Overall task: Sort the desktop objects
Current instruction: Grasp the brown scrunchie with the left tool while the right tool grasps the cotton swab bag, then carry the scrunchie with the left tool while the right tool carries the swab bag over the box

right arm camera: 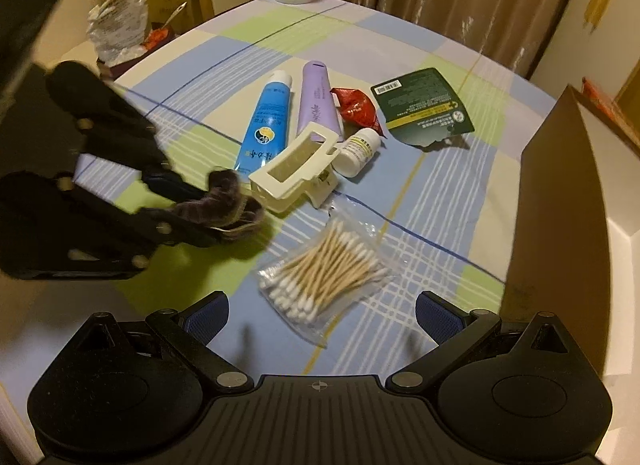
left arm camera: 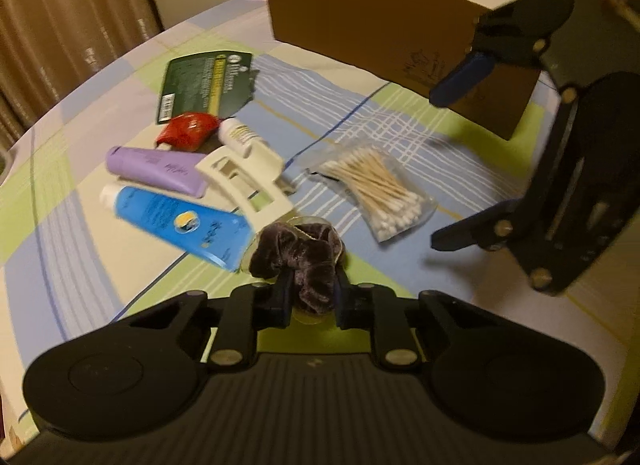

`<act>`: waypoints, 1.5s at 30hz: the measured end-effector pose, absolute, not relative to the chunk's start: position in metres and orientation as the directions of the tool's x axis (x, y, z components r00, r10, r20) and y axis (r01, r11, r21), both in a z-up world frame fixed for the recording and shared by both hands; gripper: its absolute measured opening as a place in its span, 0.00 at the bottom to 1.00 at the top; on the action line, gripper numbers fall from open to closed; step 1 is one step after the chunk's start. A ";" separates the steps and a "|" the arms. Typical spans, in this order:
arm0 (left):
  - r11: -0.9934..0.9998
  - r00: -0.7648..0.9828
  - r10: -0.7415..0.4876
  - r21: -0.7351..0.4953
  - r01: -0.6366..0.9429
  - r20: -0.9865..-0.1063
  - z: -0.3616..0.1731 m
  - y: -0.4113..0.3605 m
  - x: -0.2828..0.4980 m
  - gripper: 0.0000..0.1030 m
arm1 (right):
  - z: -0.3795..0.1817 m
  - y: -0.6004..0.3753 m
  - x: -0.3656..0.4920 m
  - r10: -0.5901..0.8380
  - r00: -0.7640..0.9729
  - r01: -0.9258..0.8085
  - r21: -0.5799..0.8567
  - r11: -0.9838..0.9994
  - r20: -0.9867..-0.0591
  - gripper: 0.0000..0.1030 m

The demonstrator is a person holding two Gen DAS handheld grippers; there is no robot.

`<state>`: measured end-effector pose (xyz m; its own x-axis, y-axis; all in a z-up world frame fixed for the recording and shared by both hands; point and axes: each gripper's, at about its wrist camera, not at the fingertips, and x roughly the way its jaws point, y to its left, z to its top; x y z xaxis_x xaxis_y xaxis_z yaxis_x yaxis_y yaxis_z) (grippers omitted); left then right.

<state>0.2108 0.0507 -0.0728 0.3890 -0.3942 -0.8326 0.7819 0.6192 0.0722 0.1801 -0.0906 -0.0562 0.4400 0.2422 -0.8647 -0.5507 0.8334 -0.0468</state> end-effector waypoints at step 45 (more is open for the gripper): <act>0.710 0.459 -0.402 0.046 0.702 -0.792 -0.027 0.078 0.178 0.15 | -0.031 -0.109 0.181 0.191 0.526 -0.225 0.081 0.971 -0.829 0.23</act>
<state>0.1778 0.0784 -0.0274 0.4587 -0.4025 -0.7922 0.7024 0.7103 0.0458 0.1814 -0.1090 -0.0311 0.5258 0.1909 -0.8289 -0.2246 0.9711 0.0812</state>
